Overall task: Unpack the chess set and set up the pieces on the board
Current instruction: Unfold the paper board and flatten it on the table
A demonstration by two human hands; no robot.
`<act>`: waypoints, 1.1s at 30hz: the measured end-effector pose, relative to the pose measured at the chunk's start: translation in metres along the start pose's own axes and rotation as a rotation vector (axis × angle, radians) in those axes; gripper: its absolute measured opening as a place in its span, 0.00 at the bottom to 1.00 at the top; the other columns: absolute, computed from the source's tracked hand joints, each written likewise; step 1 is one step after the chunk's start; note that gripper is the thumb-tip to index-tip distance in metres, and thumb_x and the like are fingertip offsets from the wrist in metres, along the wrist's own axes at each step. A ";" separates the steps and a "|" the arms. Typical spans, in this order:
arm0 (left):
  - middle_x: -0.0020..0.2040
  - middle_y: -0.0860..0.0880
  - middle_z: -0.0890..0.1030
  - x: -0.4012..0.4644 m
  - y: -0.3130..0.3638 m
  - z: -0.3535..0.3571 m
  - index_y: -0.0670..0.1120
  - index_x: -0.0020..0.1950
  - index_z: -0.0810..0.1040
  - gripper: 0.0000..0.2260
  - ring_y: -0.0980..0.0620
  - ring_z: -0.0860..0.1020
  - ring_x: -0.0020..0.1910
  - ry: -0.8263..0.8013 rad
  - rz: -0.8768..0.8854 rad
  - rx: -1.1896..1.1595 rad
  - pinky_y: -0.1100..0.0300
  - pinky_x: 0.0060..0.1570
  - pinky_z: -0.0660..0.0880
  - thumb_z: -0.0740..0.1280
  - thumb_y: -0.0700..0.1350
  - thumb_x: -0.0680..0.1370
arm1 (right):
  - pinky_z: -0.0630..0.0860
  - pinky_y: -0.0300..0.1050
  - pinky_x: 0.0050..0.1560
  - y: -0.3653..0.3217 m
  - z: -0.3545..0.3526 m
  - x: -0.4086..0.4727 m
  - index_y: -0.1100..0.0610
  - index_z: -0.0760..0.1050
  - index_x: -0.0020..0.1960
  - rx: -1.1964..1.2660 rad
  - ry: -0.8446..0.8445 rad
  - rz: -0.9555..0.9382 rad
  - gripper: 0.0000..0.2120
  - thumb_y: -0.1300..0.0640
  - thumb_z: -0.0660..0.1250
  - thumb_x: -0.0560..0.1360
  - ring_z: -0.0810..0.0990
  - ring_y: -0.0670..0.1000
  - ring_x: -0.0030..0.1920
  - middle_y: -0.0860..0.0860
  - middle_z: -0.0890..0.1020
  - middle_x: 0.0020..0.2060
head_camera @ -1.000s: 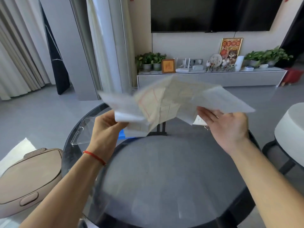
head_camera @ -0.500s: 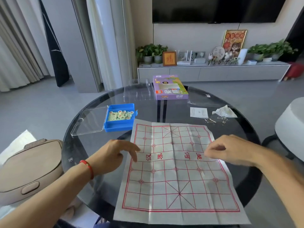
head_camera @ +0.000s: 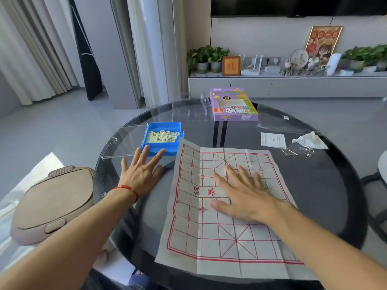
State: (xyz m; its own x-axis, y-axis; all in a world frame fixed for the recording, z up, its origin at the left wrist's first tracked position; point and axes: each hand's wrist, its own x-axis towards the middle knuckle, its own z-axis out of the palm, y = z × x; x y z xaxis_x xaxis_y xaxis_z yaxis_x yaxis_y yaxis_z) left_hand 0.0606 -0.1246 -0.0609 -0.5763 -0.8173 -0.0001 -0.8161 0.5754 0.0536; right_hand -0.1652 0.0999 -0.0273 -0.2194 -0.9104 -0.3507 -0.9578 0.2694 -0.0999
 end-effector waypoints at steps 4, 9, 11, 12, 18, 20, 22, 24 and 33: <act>0.81 0.49 0.37 0.010 -0.011 0.002 0.68 0.78 0.40 0.28 0.44 0.39 0.80 0.012 -0.055 -0.026 0.32 0.74 0.42 0.44 0.68 0.79 | 0.32 0.73 0.74 -0.011 0.004 0.020 0.40 0.28 0.79 0.002 0.008 0.005 0.40 0.26 0.44 0.78 0.24 0.62 0.77 0.53 0.26 0.78; 0.82 0.49 0.40 0.019 -0.019 0.007 0.65 0.79 0.46 0.28 0.42 0.40 0.80 0.029 -0.071 -0.082 0.28 0.73 0.43 0.49 0.66 0.80 | 0.30 0.72 0.73 -0.008 -0.001 0.028 0.40 0.28 0.79 0.021 0.061 -0.014 0.39 0.26 0.42 0.78 0.25 0.62 0.77 0.53 0.27 0.78; 0.82 0.49 0.41 0.019 -0.018 0.006 0.65 0.79 0.48 0.27 0.42 0.41 0.80 0.042 -0.065 -0.091 0.28 0.73 0.43 0.51 0.65 0.81 | 0.29 0.70 0.74 0.000 -0.006 0.031 0.40 0.31 0.80 0.068 0.117 0.002 0.37 0.27 0.40 0.78 0.26 0.60 0.78 0.52 0.29 0.79; 0.82 0.49 0.42 0.019 -0.018 0.006 0.65 0.79 0.49 0.26 0.42 0.41 0.80 0.047 -0.067 -0.102 0.28 0.72 0.43 0.51 0.64 0.81 | 0.29 0.69 0.75 0.005 -0.009 0.034 0.40 0.33 0.81 0.084 0.139 0.024 0.36 0.28 0.39 0.79 0.27 0.59 0.78 0.51 0.31 0.80; 0.82 0.48 0.49 0.005 0.015 -0.026 0.58 0.80 0.56 0.25 0.44 0.43 0.81 0.323 0.063 -0.220 0.36 0.76 0.45 0.48 0.57 0.82 | 0.42 0.65 0.79 0.074 -0.026 0.069 0.52 0.49 0.83 0.108 0.393 0.293 0.32 0.38 0.40 0.84 0.46 0.54 0.83 0.53 0.49 0.83; 0.80 0.48 0.58 -0.009 0.047 -0.050 0.54 0.78 0.62 0.25 0.46 0.50 0.81 0.434 0.238 -0.306 0.42 0.78 0.47 0.48 0.56 0.82 | 0.41 0.67 0.78 0.100 -0.027 0.078 0.53 0.51 0.83 0.093 0.368 0.395 0.32 0.38 0.39 0.84 0.47 0.54 0.83 0.52 0.51 0.83; 0.75 0.49 0.69 -0.028 0.075 -0.065 0.52 0.75 0.69 0.23 0.49 0.61 0.77 0.375 0.420 -0.299 0.51 0.77 0.49 0.50 0.56 0.82 | 0.38 0.69 0.78 0.117 -0.024 0.082 0.51 0.50 0.83 0.091 0.300 0.420 0.33 0.37 0.37 0.83 0.47 0.53 0.83 0.50 0.51 0.83; 0.76 0.50 0.68 -0.044 0.097 -0.060 0.56 0.75 0.69 0.22 0.49 0.62 0.77 0.190 0.520 -0.201 0.52 0.75 0.49 0.52 0.58 0.82 | 0.38 0.70 0.77 0.128 -0.021 0.082 0.49 0.53 0.82 0.108 0.308 0.414 0.33 0.37 0.37 0.83 0.52 0.53 0.82 0.50 0.56 0.82; 0.82 0.56 0.41 -0.046 0.112 -0.011 0.66 0.79 0.44 0.26 0.49 0.38 0.80 -0.181 0.549 -0.045 0.32 0.74 0.41 0.49 0.64 0.82 | 0.42 0.68 0.78 0.147 -0.018 0.074 0.56 0.55 0.81 0.148 0.371 0.401 0.31 0.41 0.41 0.84 0.52 0.52 0.81 0.53 0.57 0.81</act>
State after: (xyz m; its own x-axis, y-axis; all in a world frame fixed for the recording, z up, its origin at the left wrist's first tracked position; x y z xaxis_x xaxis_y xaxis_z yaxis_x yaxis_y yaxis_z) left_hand -0.0041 -0.0230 -0.0440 -0.9164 -0.3785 -0.1306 -0.3947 0.9087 0.1361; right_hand -0.3256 0.0664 -0.0510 -0.6368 -0.7700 -0.0404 -0.7558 0.6337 -0.1648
